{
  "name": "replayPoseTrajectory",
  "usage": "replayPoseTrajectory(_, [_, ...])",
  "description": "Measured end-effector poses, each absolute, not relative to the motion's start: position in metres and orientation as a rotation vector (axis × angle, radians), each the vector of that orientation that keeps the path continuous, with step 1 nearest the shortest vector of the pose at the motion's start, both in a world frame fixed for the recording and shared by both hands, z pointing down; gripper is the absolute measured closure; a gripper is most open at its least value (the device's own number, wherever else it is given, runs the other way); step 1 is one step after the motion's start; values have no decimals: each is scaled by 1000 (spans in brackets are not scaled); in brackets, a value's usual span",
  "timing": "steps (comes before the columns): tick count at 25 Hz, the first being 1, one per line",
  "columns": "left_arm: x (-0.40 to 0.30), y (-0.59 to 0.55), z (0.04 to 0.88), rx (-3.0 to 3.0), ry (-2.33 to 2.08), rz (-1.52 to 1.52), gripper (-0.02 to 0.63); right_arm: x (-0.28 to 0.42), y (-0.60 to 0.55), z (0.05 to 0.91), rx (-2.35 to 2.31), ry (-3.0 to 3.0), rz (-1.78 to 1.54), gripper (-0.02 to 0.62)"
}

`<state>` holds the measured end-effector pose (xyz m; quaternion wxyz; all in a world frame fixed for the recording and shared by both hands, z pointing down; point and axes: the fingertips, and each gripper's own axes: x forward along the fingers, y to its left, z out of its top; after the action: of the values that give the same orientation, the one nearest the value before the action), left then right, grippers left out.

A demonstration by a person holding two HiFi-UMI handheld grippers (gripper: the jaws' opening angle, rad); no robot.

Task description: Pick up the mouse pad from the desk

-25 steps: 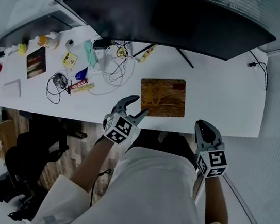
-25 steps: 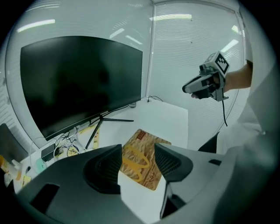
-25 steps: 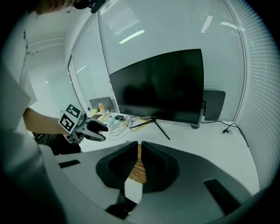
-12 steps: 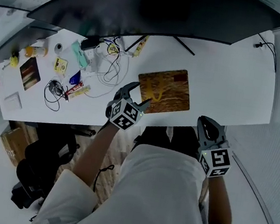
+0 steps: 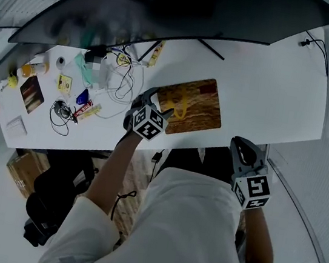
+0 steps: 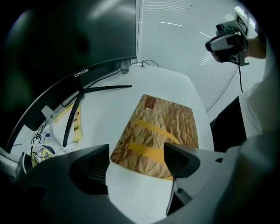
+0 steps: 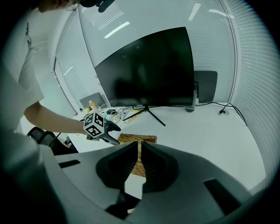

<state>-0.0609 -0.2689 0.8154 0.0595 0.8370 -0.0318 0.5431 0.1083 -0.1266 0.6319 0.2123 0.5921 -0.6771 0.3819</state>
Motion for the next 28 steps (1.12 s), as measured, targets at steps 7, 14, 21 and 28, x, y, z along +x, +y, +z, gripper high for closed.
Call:
replayPoseTrajectory(7, [-66,-272,840,2468,-60,1754,210,114,-120,643,1656,-1856,1107,553])
replayPoseTrajectory(14, [-65,-272,848,2424,-16,1764,204,115,-119,646,1669,-1847,1135,554])
replayPoseTrajectory(21, [-65,-272,848,2426,-13,1729,207,112,-116,652,1668,-1848,1159,552])
replayPoseTrajectory(28, [-64,-261,843,2450,-20,1701,305,108,-114,649,1671,-1844,1148,553])
